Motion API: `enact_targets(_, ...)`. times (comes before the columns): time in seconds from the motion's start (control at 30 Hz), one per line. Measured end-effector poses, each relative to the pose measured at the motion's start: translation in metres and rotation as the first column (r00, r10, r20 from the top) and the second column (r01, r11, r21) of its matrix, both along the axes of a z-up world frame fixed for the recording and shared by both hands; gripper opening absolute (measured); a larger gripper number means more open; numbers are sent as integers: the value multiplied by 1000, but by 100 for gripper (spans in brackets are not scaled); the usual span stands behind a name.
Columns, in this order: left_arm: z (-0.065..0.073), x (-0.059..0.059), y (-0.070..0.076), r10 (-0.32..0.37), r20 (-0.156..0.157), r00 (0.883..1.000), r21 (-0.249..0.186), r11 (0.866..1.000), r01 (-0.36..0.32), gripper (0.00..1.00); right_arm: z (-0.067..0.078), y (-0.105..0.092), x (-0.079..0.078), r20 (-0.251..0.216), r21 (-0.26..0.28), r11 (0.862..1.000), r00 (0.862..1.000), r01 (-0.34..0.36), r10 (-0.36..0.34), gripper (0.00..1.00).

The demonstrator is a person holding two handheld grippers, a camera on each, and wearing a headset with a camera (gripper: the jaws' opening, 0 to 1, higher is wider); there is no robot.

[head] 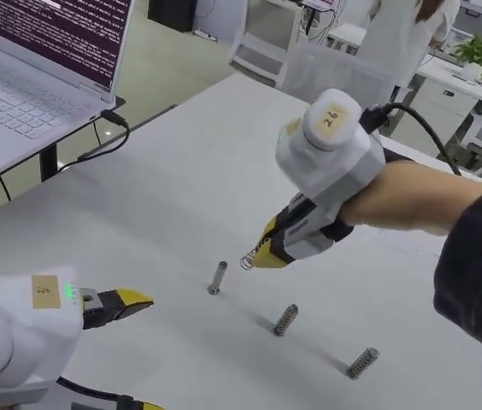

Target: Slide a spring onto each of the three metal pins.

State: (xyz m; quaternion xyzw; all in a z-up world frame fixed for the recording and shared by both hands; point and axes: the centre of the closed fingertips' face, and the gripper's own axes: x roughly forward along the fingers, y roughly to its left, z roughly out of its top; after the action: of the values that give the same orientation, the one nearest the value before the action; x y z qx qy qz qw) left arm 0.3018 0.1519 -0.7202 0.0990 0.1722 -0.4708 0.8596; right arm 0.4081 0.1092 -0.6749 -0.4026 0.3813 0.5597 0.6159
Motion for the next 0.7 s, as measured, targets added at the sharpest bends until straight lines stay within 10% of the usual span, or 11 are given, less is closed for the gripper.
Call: enact_targets(0.7,-8,0,3,13,-30,999,10,1000,-13,70,-39,15,27,-38,-59,998,999,-8,6,8)
